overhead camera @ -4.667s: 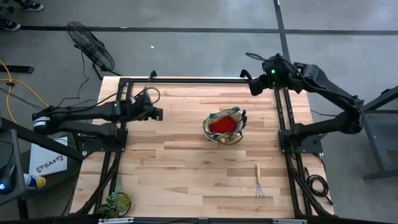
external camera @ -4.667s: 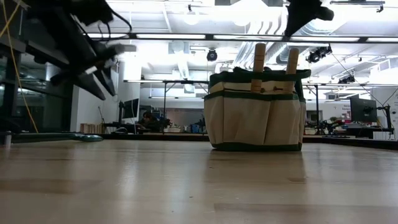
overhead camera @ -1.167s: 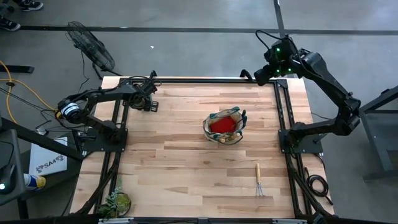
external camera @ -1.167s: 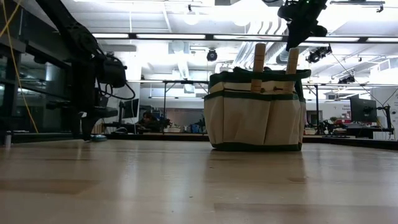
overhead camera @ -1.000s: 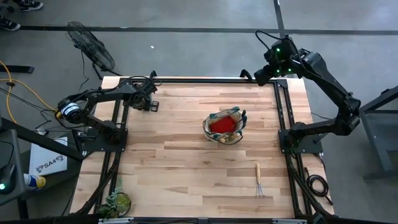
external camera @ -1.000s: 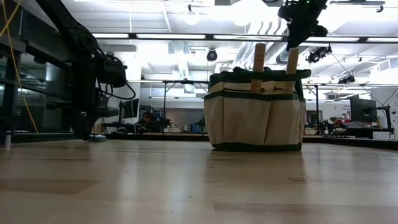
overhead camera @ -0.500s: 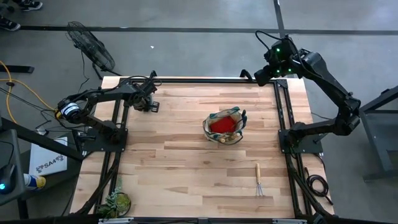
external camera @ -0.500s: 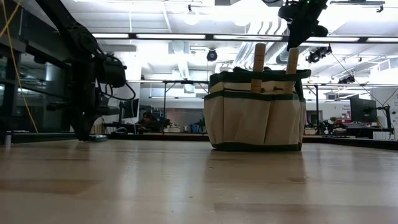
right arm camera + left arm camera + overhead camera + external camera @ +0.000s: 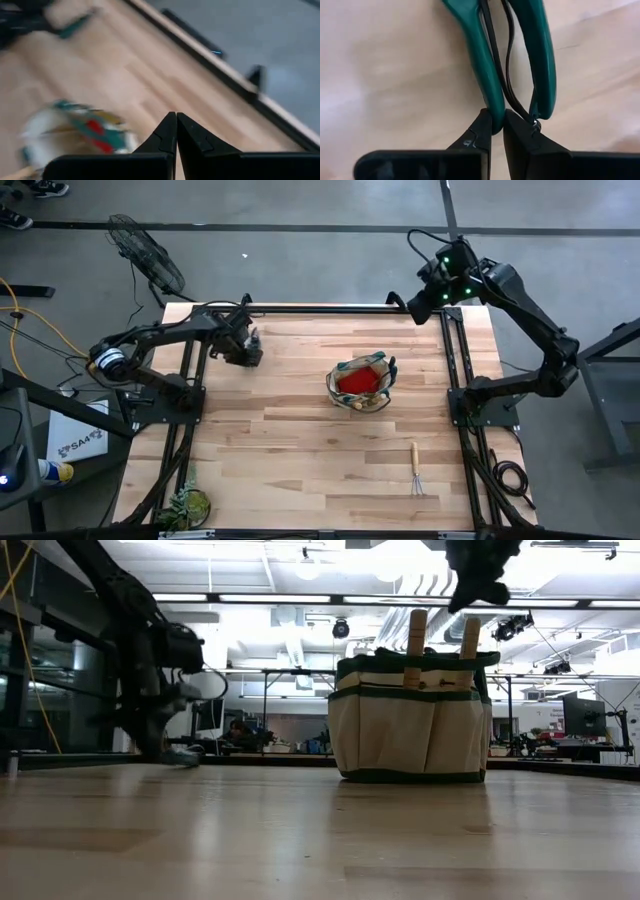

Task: Pick & Place Garden tools in Gardening bag
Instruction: Put the shear scissor into the gardening bag

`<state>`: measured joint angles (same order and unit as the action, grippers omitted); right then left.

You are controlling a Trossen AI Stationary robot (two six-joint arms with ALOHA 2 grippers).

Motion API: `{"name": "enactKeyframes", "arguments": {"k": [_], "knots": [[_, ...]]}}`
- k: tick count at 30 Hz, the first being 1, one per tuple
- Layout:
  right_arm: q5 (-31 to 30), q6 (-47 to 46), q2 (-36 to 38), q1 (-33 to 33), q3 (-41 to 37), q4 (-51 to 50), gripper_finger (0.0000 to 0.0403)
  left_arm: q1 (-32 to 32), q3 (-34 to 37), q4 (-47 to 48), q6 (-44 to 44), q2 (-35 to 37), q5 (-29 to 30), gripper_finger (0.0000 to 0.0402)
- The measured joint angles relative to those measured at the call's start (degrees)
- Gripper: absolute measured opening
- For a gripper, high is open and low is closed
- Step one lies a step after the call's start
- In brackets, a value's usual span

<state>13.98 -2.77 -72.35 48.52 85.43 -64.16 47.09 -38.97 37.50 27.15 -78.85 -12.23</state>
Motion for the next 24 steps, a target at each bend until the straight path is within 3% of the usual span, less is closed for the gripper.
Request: {"name": "enactKeyframes", "arguments": {"k": [5, 11, 17, 24], "knots": [[6.8, 1.5, -1.0, -2.6, 0.0, 1.8, 0.0002, -0.3, -3.4, -0.4, -1.8, 3.3, -0.8, 0.0017], [7.3, 0.8, -2.2, -7.1, 0.0, 4.8, 0.0002, -4.1, -9.3, -2.4, -10.1, 7.6, 5.2, 0.0017], [7.6, -0.8, -5.0, -13.2, 0.0, 8.8, 0.0002, -11.4, -13.0, -10.1, -17.2, 11.5, 15.9, 0.0013], [6.4, -1.0, -8.2, -20.1, 0.0, 15.3, 0.0002, -23.6, -15.4, -29.0, -26.5, 14.9, 32.8, 0.0011]]}}
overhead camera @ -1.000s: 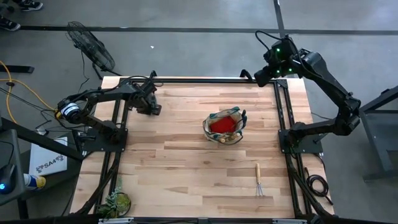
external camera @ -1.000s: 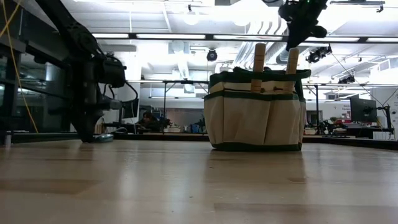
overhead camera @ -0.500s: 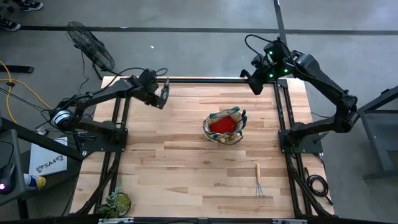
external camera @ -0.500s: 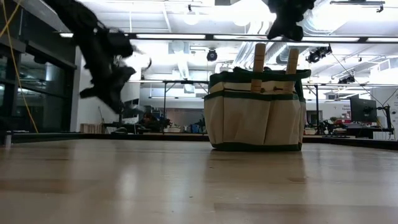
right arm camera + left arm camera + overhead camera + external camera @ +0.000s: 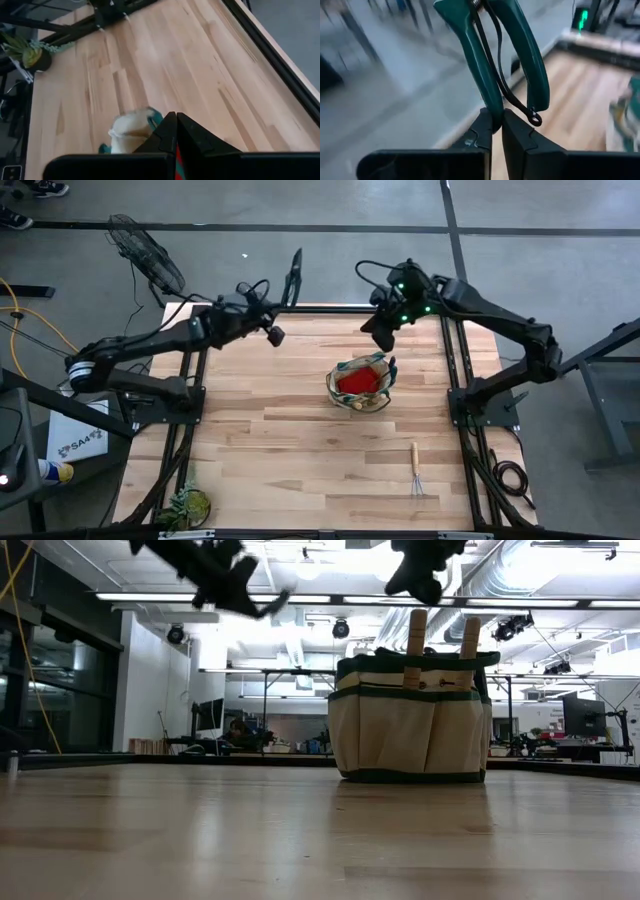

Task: Pick & Place Garden tools in Gardening bag
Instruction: Put the shear scissor into the gardening bag

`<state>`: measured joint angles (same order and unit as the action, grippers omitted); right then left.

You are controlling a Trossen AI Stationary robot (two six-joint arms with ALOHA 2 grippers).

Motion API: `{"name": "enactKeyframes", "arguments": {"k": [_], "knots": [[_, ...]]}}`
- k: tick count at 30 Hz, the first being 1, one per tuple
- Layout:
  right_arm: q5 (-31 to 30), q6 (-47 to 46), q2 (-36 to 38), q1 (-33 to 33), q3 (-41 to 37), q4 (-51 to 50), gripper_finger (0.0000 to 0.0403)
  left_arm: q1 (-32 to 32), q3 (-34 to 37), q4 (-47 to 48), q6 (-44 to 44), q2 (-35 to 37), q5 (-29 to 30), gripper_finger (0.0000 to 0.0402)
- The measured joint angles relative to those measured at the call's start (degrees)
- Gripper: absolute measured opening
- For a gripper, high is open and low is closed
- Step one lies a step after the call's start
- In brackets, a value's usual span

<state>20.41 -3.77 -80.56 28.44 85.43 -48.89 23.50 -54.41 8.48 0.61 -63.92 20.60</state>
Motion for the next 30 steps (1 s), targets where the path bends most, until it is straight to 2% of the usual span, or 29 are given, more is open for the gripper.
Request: {"name": "enactKeyframes", "arguments": {"k": [5, 11, 16, 18, 20, 26, 30], "knots": [[-1.4, -3.0, -0.3, -2.8, 0.0, 5.6, 0.0002, -7.2, -2.6, -8.8, -10.3, 0.2, 11.9, 0.001], [-0.5, -6.5, -0.3, -6.7, 0.0, 21.6, 0.0003, -11.7, -5.2, -14.0, -17.0, 0.0, 23.7, 0.001], [-3.6, -5.2, -0.3, -9.5, 0.0, 37.0, 0.0003, -14.5, -7.0, -17.9, -20.4, -0.1, 24.3, 0.001], [-4.6, -5.2, -0.2, -10.1, 0.0, 41.6, 0.0003, -16.6, -7.8, -19.3, -25.4, -0.1, 24.1, 0.001], [-5.1, -5.8, -0.2, -10.1, 0.0, 43.8, 0.0003, -17.7, -8.6, -19.7, -29.8, -0.7, 25.2, 0.0008], [-3.8, -8.7, -0.2, -10.3, 0.0, 49.5, 0.0005, -20.2, -10.7, -20.6, -34.3, -1.2, 26.7, 0.0003], [-6.2, -8.5, -0.4, -11.9, 0.0, 53.2, 0.0036, -20.2, -10.5, -20.9, -34.9, -1.6, 25.7, 0.0001]]}}
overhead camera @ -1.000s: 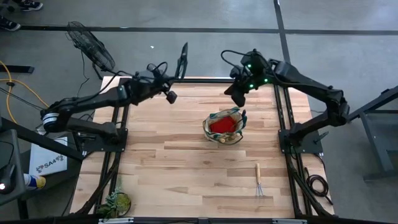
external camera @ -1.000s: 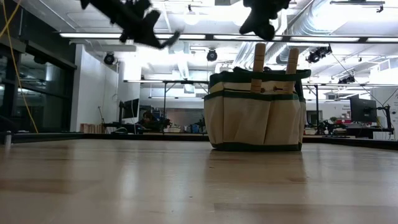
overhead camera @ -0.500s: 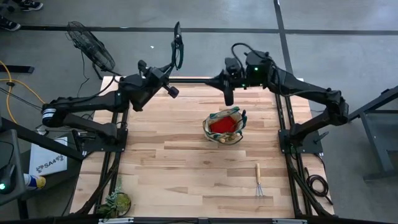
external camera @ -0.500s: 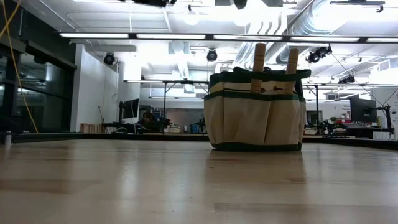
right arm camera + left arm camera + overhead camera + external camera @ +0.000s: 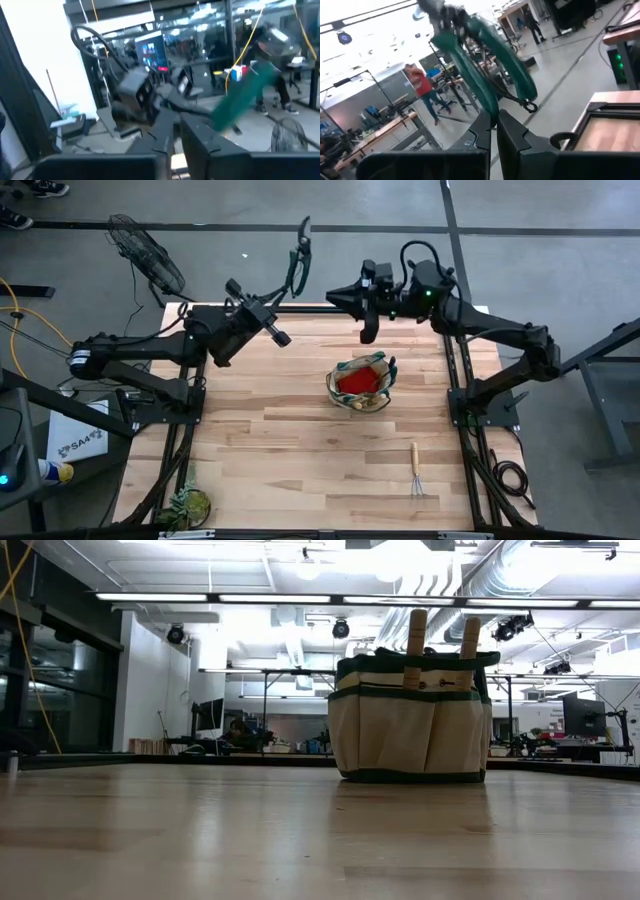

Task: Pick & Place Garden tools in Gardening bag
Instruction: Put the shear scissor into the gardening bag

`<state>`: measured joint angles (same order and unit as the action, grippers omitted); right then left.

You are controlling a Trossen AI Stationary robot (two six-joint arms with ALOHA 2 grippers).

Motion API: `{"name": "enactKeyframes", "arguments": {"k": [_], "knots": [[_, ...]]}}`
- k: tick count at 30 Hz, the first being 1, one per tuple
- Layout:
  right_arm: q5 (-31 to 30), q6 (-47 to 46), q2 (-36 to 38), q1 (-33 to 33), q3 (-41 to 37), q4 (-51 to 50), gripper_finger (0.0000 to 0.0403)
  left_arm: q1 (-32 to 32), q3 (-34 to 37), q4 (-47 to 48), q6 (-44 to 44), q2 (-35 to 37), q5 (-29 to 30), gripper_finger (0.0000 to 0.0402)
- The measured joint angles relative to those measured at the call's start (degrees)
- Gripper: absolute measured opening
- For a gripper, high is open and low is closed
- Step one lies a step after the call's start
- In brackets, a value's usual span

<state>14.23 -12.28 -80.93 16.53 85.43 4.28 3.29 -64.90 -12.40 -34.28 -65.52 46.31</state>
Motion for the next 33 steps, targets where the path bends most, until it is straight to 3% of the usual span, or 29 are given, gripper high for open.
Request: {"name": "enactKeyframes", "arguments": {"k": [4, 8, 11, 24, 33], "knots": [[-4.3, 1.5, -0.2, -1.6, 0.0, 0.9, 0.0092, 0.0, 0.0, -0.7, 0.0, -0.2, 0.1, 0.0], [-14.2, 6.2, -0.7, -4.2, 0.0, 1.2, 0.0145, 0.0, 0.0, -0.8, 0.0, -0.3, -0.7, 0.0004], [-18.4, 7.4, -1.6, -5.3, 0.0, 0.7, 0.0168, 0.0, 0.0, -1.0, 0.0, -0.3, -0.7, 0.0005], [-22.4, 8.1, -1.7, -6.9, 0.0, -11.4, 0.0176, -2.2, 0.0, 4.7, 1.6, -0.3, 2.0, 0.0002], [-29.1, 3.8, 0.1, -5.1, 0.0, -22.9, 0.0176, -2.2, 0.0, 7.4, 4.7, -0.2, 2.9, 0.0001]]}}
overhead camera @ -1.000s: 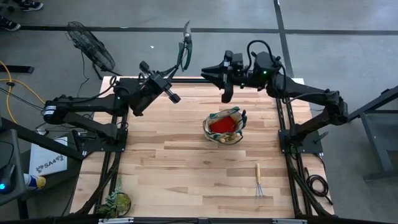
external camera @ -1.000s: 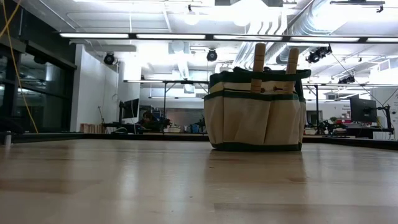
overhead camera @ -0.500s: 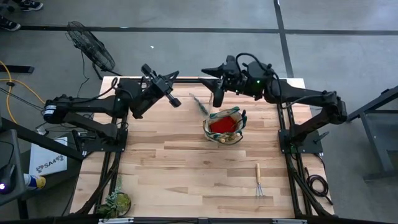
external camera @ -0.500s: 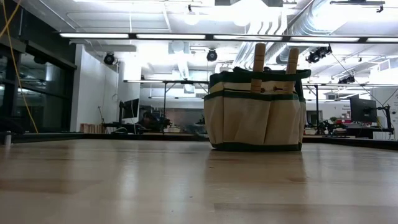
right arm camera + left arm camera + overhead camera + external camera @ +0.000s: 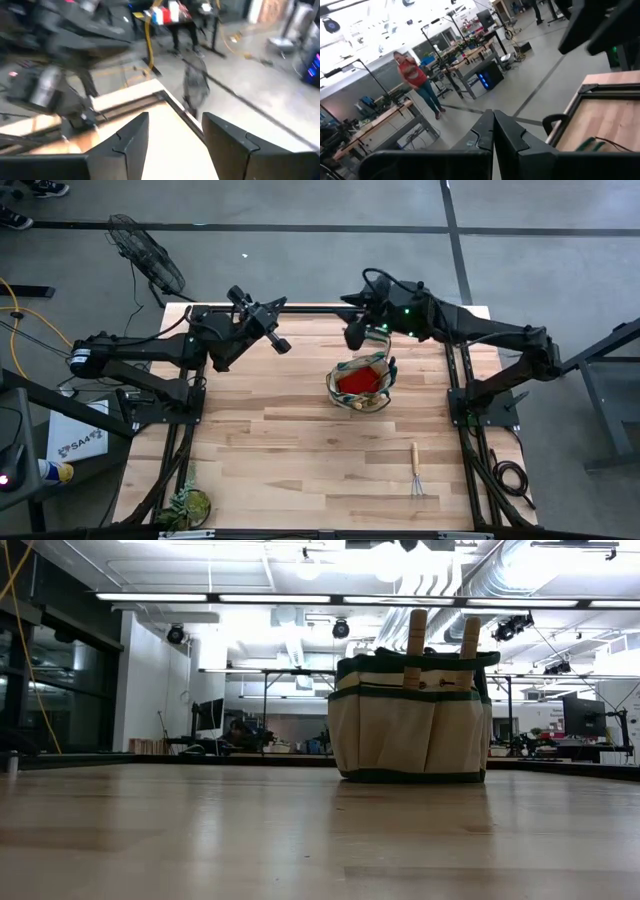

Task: Pick & Place Garden tools in Gardening bag
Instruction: Put the shear scissor into the gardening bag

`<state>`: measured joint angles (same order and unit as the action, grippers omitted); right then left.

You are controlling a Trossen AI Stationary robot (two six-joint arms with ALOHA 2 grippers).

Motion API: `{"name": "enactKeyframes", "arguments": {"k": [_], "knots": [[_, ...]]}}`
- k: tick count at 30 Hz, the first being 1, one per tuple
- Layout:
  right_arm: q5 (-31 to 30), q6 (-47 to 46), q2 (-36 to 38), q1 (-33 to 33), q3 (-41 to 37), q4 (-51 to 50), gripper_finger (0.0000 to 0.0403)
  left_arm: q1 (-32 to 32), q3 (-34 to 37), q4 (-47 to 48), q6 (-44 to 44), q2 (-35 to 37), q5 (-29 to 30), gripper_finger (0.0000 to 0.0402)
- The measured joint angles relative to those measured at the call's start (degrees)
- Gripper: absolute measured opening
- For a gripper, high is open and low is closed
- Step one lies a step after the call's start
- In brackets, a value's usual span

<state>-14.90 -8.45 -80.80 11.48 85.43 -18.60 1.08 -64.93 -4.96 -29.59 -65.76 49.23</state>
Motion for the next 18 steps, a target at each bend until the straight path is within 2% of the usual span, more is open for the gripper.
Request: {"name": "enactKeyframes", "arguments": {"k": [6, 12, 18], "knots": [[-0.2, -5.3, 2.6, 5.5, 0.0, -11.8, 0.0176, 0.0, 0.0, 4.7, 5.1, 0.0, 0.0, 0.0], [0.1, -10.1, 4.4, 13.9, 0.0, -25.8, 0.0176, 0.0, 0.0, 10.3, 12.3, 0.0, 0.0, 0.0], [4.9, -5.9, 4.3, 21.3, 0.0, -34.7, 0.0176, 0.1, 0.0, 15.5, 18.9, 0.0, 0.9, 0.0]]}}
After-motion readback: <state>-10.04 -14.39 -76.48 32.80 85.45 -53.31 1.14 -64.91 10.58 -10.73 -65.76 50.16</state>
